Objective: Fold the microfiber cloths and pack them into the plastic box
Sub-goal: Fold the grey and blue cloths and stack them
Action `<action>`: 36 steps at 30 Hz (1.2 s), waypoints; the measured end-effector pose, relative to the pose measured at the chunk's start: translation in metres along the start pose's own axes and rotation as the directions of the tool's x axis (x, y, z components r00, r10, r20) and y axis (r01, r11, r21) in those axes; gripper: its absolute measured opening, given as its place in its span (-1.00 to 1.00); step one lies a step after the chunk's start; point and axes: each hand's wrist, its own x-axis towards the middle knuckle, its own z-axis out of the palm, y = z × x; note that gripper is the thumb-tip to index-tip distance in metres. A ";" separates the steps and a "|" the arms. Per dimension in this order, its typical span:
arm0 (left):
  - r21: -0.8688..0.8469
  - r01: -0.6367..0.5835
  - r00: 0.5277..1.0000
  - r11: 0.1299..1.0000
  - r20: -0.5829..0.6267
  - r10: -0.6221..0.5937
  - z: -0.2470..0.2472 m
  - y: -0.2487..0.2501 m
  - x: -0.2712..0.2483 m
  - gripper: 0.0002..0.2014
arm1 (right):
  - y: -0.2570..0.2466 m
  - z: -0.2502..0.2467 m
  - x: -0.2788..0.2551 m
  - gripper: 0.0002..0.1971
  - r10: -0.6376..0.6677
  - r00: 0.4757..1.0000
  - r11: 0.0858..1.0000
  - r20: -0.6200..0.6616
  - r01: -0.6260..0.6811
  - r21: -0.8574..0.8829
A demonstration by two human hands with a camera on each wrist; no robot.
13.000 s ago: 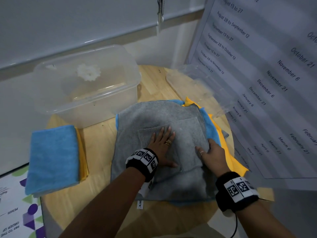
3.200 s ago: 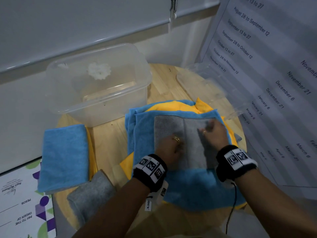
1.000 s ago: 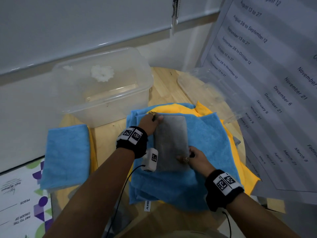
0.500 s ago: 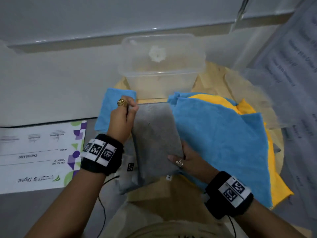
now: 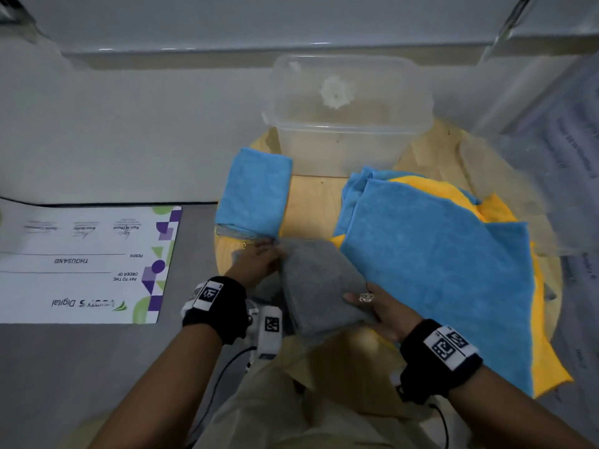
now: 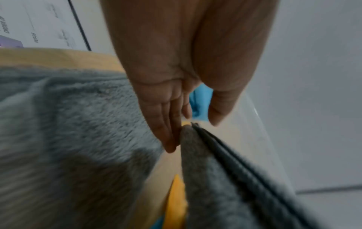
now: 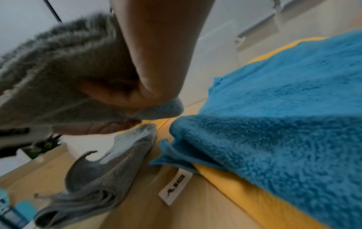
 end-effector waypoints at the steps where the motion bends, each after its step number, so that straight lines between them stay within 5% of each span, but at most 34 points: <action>1: 0.110 -0.007 1.000 0.994 0.015 0.005 0.005 -0.003 -0.004 -0.65 | -0.004 -0.002 -0.002 -0.18 -0.001 1.000 0.998 0.003 0.001 0.062; 3: 0.447 -0.121 0.993 0.886 0.051 0.110 0.007 -0.016 -0.009 -0.73 | -0.012 -0.001 -0.006 -0.17 -0.002 1.000 0.994 0.003 0.001 0.110; 5: 0.653 -0.180 0.979 0.736 0.189 0.072 0.002 -0.032 -0.019 -0.75 | -0.015 0.001 -0.007 -0.19 0.003 1.000 0.992 0.005 -0.004 0.125; 8: 0.749 -0.148 0.952 0.645 0.285 -0.112 -0.009 -0.056 -0.030 -0.58 | -0.016 0.010 -0.006 -0.16 0.000 1.000 0.991 0.020 -0.002 0.136; 12: 0.782 -0.228 0.917 0.580 0.373 -0.143 -0.025 -0.059 -0.037 -0.46 | -0.020 0.030 0.004 -0.15 0.018 0.999 0.991 0.047 -0.024 0.135; 14: 0.739 -0.207 0.919 0.641 0.372 -0.131 -0.033 -0.049 -0.038 -0.67 | -0.019 0.043 0.011 -0.10 0.040 0.995 0.989 0.097 -0.053 0.135; 16: 0.596 -0.136 0.964 0.791 0.265 -0.033 -0.032 -0.029 -0.041 -0.91 | -0.015 0.055 0.021 -0.11 0.068 0.986 0.985 0.153 -0.091 0.149; 19: 0.330 0.166 0.986 0.929 -0.028 -0.167 -0.032 -0.022 -0.029 -0.80 | 0.004 0.067 0.043 -0.35 0.177 0.973 0.979 0.151 -0.189 0.075; 21: 0.076 0.259 0.963 0.963 -0.094 -0.252 -0.034 -0.019 -0.023 -0.75 | 0.022 0.070 0.056 -0.65 0.230 0.971 0.973 0.067 -0.228 -0.035; 23: 0.025 0.228 0.973 0.973 -0.044 -0.227 -0.040 -0.024 -0.021 -0.52 | 0.036 0.069 0.063 -0.65 0.222 0.975 0.956 -0.006 -0.218 -0.197; 26: -0.148 0.246 0.965 0.958 -0.060 -0.257 -0.044 -0.024 -0.025 -0.59 | 0.041 0.070 0.063 -0.55 0.174 0.983 0.947 -0.063 -0.185 -0.262; 28: -0.205 0.250 0.962 0.946 -0.057 -0.266 -0.040 -0.028 -0.024 -0.44 | 0.042 0.068 0.064 -0.45 0.114 0.989 0.941 -0.091 -0.137 -0.310; 32: 0.208 0.005 1.000 0.978 0.022 -0.010 -0.040 -0.036 -0.033 0.01 | 0.043 0.064 0.058 -0.06 -0.087 0.995 0.836 -0.055 0.043 -0.547; 36: 0.482 -0.124 0.991 0.867 0.107 0.082 -0.039 -0.041 -0.037 -0.23 | 0.042 0.054 0.053 -0.16 -0.229 0.969 0.753 0.095 0.239 -0.613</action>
